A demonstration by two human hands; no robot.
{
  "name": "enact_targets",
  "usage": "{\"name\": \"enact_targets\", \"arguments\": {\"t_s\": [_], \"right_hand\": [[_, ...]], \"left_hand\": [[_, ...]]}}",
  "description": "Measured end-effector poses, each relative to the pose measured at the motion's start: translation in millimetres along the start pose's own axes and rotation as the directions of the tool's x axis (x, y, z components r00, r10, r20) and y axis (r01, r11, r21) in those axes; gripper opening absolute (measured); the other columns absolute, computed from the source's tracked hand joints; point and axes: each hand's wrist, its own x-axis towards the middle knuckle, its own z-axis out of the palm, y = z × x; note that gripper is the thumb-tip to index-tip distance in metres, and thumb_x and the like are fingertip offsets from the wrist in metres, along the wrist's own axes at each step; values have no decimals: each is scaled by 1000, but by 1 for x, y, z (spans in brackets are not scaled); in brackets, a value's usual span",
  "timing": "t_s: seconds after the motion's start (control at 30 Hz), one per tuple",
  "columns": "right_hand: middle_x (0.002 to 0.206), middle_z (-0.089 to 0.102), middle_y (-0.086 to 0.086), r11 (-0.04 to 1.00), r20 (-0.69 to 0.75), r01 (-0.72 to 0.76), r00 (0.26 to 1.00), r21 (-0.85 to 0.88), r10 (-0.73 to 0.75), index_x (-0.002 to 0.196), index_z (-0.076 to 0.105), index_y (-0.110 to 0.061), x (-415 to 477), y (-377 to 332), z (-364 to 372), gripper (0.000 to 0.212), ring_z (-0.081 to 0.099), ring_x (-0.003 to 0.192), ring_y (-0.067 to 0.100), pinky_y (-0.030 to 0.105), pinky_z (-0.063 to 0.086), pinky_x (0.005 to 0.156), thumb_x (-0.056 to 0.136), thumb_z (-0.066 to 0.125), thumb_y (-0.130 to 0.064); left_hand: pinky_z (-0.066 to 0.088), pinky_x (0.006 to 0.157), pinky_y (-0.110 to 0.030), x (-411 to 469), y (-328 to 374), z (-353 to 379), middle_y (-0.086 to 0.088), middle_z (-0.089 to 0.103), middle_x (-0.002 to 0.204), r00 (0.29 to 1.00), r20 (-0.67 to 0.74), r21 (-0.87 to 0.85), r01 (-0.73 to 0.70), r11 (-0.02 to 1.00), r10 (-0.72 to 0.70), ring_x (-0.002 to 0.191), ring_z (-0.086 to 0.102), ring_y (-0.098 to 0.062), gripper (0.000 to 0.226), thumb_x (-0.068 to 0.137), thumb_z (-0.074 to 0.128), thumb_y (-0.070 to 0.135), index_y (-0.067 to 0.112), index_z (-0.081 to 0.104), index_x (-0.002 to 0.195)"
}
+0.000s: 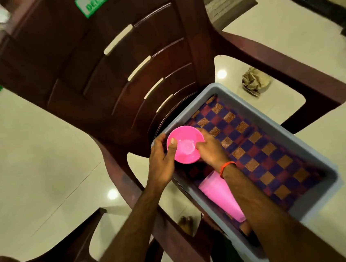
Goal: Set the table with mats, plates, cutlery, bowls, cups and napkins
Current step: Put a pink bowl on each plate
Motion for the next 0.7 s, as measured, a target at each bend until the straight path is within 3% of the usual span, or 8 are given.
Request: {"name": "enact_targets", "arguments": {"t_s": [0.1, 0.2, 0.3, 0.4, 0.47, 0.57, 0.63, 0.7], "right_hand": [[120, 58, -2, 999, -55, 32, 998, 39, -30, 145, 46, -28, -30, -17, -18, 53, 60, 104, 21, 42, 60, 81, 96, 50, -10], [122, 57, 1, 998, -79, 61, 995, 34, -58, 144, 46, -24, -62, -38, -37, 51, 56, 107, 21, 28, 52, 70, 96, 51, -9], [121, 57, 2, 998, -96, 64, 994, 22, -61, 143, 47, -23, -98, -60, -56, 51, 56, 107, 21, 24, 47, 66, 95, 52, -9], [115, 60, 2, 998, -127, 61, 990, 21, -58, 141, 48, -25, -136, -80, -71, 49, 61, 101, 22, 36, 57, 72, 94, 53, -13], [110, 61, -2, 997, -152, 61, 987, 45, -54, 138, 49, -26, -162, -91, -79, 44, 61, 96, 17, 35, 56, 71, 95, 54, -16], [105, 58, -13, 988, -201, 87, 978, 125, -61, 132, 51, -28, -203, -105, -90, 34, 57, 94, 5, 21, 51, 62, 99, 57, -25], [108, 59, -17, 971, -230, 96, 972, 218, -44, 131, 52, -30, -233, -111, -93, 35, 60, 100, 9, 34, 61, 71, 98, 60, -37], [111, 62, -15, 970, -254, 101, 966, 220, -43, 133, 53, -32, -259, -118, -98, 43, 62, 105, 12, 46, 62, 81, 96, 59, -52]], "left_hand": [[56, 78, -16, -14, 22, -6, 8, 60, 126, 996, 85, -123, 24, 992, -13, 114, 62, -11, 35, 100, 42, 57, 38, 52, 128], [61, 85, -31, -34, 50, -12, 6, 62, 128, 985, 173, -226, 44, 973, -4, 118, 63, -15, 59, 96, 38, 67, 32, 51, 141], [62, 70, -27, -59, 87, -17, 5, 63, 123, 968, 243, -340, 150, 928, -68, 108, 66, -16, 72, 89, 32, 66, 26, 47, 147], [63, 81, -55, -82, 113, -19, -6, 69, 126, 945, 295, -418, 259, 871, -139, 113, 69, -29, 84, 80, 37, 86, 33, 53, 142], [58, 86, -65, -101, 131, -21, -8, 70, 127, 938, 310, -472, 294, 831, -155, 114, 69, -31, 78, 80, 34, 88, 38, 59, 135], [64, 76, -50, -128, 166, -24, -6, 76, 109, 937, 314, -517, 305, 800, -154, 98, 75, -24, 67, 96, 20, 74, 31, 64, 122], [64, 67, -40, -145, 182, -26, -3, 79, 94, 926, 345, -528, 328, 783, -155, 86, 76, -19, 67, 102, 17, 67, 24, 67, 114], [64, 72, -36, -159, 195, -28, -2, 80, 92, 915, 378, -512, 332, 792, -139, 88, 76, -19, 67, 104, 19, 65, 21, 69, 111]]}}
